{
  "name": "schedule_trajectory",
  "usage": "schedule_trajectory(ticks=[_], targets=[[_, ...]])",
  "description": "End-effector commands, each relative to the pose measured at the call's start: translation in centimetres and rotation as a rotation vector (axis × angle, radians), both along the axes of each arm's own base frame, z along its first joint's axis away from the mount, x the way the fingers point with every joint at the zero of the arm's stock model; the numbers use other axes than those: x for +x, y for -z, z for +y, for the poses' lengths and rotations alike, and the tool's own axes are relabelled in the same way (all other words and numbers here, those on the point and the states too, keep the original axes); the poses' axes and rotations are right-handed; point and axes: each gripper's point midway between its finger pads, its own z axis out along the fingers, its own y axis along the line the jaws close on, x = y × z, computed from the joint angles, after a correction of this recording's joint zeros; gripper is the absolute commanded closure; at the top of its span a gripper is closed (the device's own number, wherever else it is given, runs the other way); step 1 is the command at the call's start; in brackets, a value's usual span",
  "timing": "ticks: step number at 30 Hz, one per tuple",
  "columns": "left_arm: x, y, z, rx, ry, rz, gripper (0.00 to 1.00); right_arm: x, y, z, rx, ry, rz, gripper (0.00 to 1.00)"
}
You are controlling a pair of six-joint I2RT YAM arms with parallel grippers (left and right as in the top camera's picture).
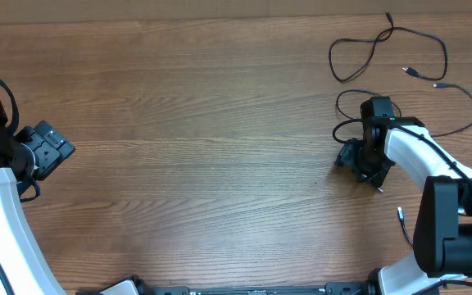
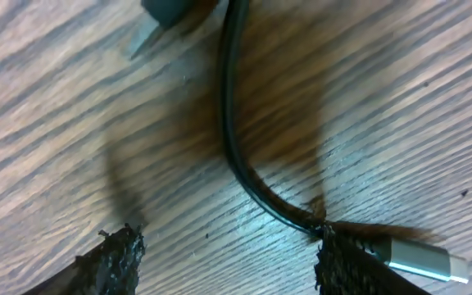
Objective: Untangle cables
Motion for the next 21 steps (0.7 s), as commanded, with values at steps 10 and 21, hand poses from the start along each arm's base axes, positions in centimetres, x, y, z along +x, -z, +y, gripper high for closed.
schedule_trajectory(ticks=[10,21], targets=[[-0.1,0.2,0.1,-0.007,-0.018,0.003,0.01,-0.5,-1.6,-0.5,-0.032,-0.089,0.08,0.38],[-0.1,0.2,0.1,-0.007,-0.018,0.003,0.0,2.9,-4.7,-0.6,-0.045,-0.189,-0.041,0.11]])
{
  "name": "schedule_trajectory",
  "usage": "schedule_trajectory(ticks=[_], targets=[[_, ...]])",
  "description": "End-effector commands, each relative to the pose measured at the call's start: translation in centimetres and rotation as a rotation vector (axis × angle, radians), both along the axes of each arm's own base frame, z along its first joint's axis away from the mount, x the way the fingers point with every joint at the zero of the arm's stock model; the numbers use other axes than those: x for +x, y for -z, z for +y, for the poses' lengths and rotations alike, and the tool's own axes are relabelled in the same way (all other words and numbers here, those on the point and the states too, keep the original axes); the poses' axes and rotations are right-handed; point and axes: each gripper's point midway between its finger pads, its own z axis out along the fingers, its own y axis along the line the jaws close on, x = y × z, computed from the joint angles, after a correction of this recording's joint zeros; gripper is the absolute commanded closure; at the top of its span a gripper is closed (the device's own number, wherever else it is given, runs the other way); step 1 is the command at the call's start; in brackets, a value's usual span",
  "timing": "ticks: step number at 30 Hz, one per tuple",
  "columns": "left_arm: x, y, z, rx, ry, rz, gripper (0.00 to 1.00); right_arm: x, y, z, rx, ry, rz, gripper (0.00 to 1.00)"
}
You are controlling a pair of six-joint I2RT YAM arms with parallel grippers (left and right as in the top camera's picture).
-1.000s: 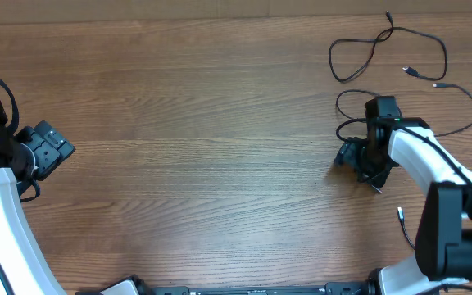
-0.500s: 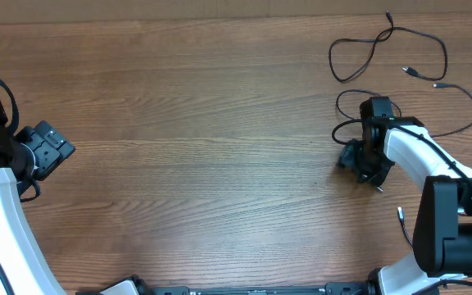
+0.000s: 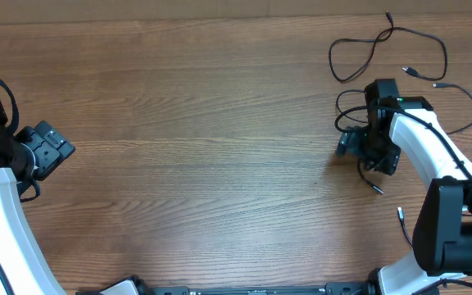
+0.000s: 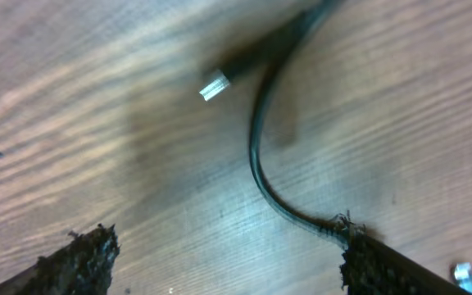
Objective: Untangle cables
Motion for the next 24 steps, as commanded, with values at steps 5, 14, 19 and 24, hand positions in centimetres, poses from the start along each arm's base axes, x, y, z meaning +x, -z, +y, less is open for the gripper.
schedule_trajectory(ticks=[5,14,19,24], targets=[[-0.1,0.2,0.1,-0.007,-0.018,0.003,0.0,1.2,0.1,-0.7,-0.041,-0.059,-0.034,0.11],[-0.1,0.2,0.1,-0.007,-0.018,0.003,0.0,-0.2,2.4,-1.4,-0.078,-0.06,0.017,0.15],[-0.1,0.2,0.1,-0.007,-0.018,0.003,0.01,-1.0,3.3,-2.3,-0.084,-0.035,0.03,0.13],[-0.1,0.2,0.1,-0.007,-0.018,0.003,0.0,-1.0,3.7,-3.0,-0.034,-0.012,0.017,0.16]])
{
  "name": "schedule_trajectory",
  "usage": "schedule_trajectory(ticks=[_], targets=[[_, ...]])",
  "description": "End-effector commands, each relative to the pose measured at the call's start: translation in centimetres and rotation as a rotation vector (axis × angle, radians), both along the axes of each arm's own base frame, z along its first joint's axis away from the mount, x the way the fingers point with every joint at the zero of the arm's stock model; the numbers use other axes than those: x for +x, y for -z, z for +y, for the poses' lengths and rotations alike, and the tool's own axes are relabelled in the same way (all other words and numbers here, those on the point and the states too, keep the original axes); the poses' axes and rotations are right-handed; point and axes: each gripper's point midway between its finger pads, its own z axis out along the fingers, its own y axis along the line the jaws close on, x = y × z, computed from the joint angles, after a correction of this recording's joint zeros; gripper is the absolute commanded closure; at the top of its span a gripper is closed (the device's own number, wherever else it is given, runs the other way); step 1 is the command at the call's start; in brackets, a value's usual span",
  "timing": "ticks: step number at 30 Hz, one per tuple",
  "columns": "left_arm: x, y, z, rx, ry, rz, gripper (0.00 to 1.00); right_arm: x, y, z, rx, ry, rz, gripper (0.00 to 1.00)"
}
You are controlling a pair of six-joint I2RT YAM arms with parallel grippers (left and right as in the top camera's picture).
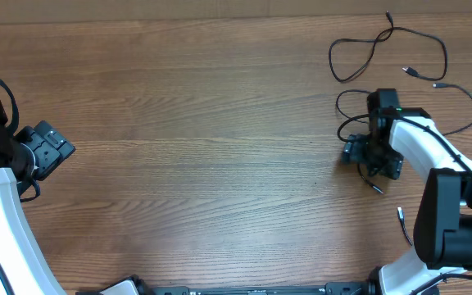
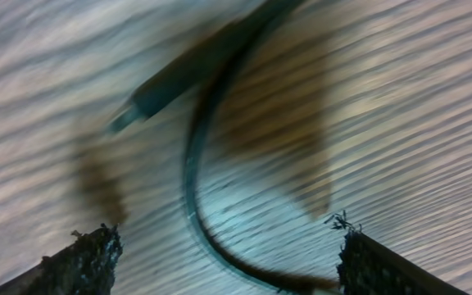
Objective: Untangle cables
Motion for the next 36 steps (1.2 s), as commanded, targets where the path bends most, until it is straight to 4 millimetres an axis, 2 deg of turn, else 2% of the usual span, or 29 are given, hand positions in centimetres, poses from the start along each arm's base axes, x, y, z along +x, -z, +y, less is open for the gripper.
schedule_trajectory(ticks=[1,3,6,11,18,21,30,36], targets=[[-0.1,0.2,0.1,-0.007,-0.018,0.003,0.0,-0.1,0.7,0.1,0.062,-0.025,-0.003,0.17],[-0.1,0.2,0.1,-0.007,-0.018,0.003,0.0,-0.1,1.0,0.6,0.101,-0.046,-0.011,0.21],[-0.1,0.2,0.1,-0.007,-0.018,0.003,0.01,-0.4,1.3,0.7,0.101,-0.046,-0.008,0.31],[-0.1,0.2,0.1,-0.007,-0.018,0.003,0.0,-0.4,1.3,0.7,0.102,-0.041,-0.006,0.41],[-0.1,0.2,0.1,-0.007,-0.018,0.003,0.0,-0.9,1.5,0.7,0.103,-0.033,0.007,0.75],[-0.1,0.2,0.1,-0.007,-0.018,0.003,0.0,-1.3,1.6,0.7,0.105,-0.028,0.024,0.96],[-0.1,0.2,0.1,-0.007,-0.018,0.003,0.0,-3.4,1.3,1.2,0.13,0.031,0.108,0.96],[-0.1,0.2,0.1,-0.007,-0.018,0.003,0.01,-4.4,0.3,2.1,0.179,0.035,0.128,0.96]])
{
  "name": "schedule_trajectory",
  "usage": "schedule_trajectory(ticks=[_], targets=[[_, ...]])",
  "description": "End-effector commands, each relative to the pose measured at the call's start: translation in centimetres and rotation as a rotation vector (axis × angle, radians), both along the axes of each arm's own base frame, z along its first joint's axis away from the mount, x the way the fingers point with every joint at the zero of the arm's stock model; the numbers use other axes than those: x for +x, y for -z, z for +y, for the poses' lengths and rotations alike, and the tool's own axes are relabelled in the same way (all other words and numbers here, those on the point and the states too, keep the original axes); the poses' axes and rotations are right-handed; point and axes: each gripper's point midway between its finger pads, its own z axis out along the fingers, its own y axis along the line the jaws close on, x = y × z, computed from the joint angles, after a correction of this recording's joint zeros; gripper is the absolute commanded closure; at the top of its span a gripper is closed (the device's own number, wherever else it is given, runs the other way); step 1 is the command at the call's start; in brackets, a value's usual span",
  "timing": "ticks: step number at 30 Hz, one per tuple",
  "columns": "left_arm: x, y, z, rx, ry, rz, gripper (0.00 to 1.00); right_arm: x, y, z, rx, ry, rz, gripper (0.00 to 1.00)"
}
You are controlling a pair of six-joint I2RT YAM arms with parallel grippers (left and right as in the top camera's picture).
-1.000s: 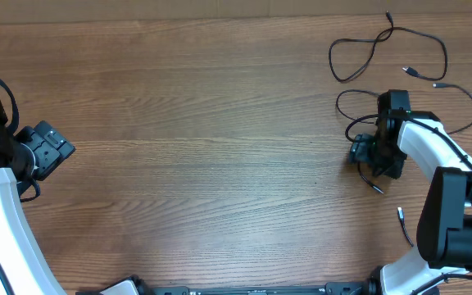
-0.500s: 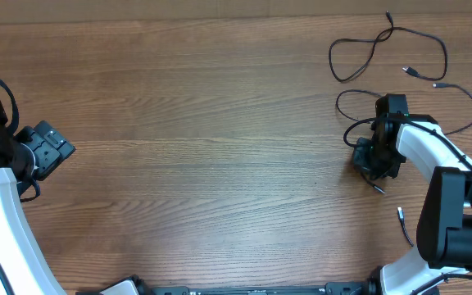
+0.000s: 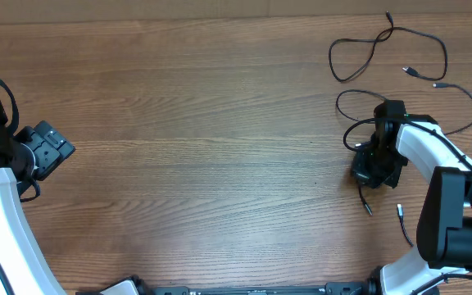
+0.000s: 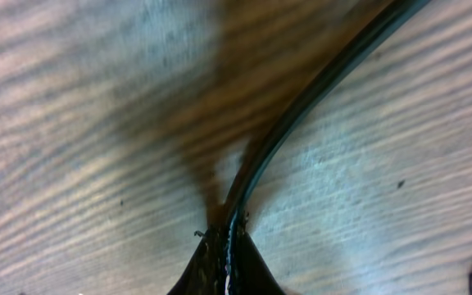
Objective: Untangle cables
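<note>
Two thin black cables lie at the table's far right. One cable (image 3: 359, 51) forms a loop near the back edge. The other cable (image 3: 464, 92) curls around my right gripper (image 3: 374, 170), and its loose tail (image 3: 366, 205) points toward the front. In the right wrist view my right gripper (image 4: 226, 239) is shut on this black cable (image 4: 318, 90), which runs up and to the right from between the fingertips. My left gripper (image 3: 52, 149) rests at the far left, away from the cables; its jaws are not discernible.
A silver plug lies on the wood just right of the right fingers. Another small plug end (image 3: 400, 215) lies near the right arm's base. The wooden table (image 3: 203, 123) stretches bare between the two arms.
My right gripper stood open with the cable curving between its fingers; now it is shut on that cable and sits slightly nearer the front. The left arm has not moved.
My right gripper was open low over the cable with a silver plug by its right finger. It then stood open a little farther back, then astride the cable's curve. Now the fingers pinch the cable. The left arm stayed still throughout.
</note>
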Motion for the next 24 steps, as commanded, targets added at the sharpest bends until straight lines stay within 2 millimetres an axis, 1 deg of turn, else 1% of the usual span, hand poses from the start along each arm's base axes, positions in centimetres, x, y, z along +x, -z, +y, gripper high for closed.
schedule_trajectory(ticks=[1,7,12,13,14,15,16,20,24], targets=[[-0.1,0.2,0.1,-0.007,-0.018,0.003,0.01,-0.4,-0.9,0.7,0.038,0.017,-0.01,0.96],[-0.1,0.2,0.1,-0.007,-0.018,0.003,0.0,-1.7,-2.4,0.9,0.037,0.08,0.017,0.96],[-0.1,0.2,0.1,-0.007,-0.018,0.003,0.01,-2.1,-2.9,1.2,0.049,0.101,0.026,0.96],[-0.1,0.2,0.1,-0.007,-0.018,0.003,0.01,-2.1,-2.9,1.2,0.048,0.101,0.024,0.9],[-0.1,0.2,0.1,-0.007,-0.018,0.003,0.0,-2.1,-2.9,1.2,0.049,0.101,0.024,0.64],[-0.1,0.2,0.1,-0.007,-0.018,0.003,0.01,-2.1,-2.9,1.2,0.049,0.101,0.024,0.46],[-0.1,0.2,0.1,-0.007,-0.018,0.003,0.0,-2.1,-2.9,1.2,0.049,0.101,0.024,0.41],[-0.1,0.2,0.1,-0.007,-0.018,0.003,0.01,-2.1,-3.0,1.3,0.053,0.102,0.026,0.39],[-0.1,0.2,0.1,-0.007,-0.018,0.003,0.0,-1.8,-3.5,1.2,0.052,0.102,0.014,0.31]])
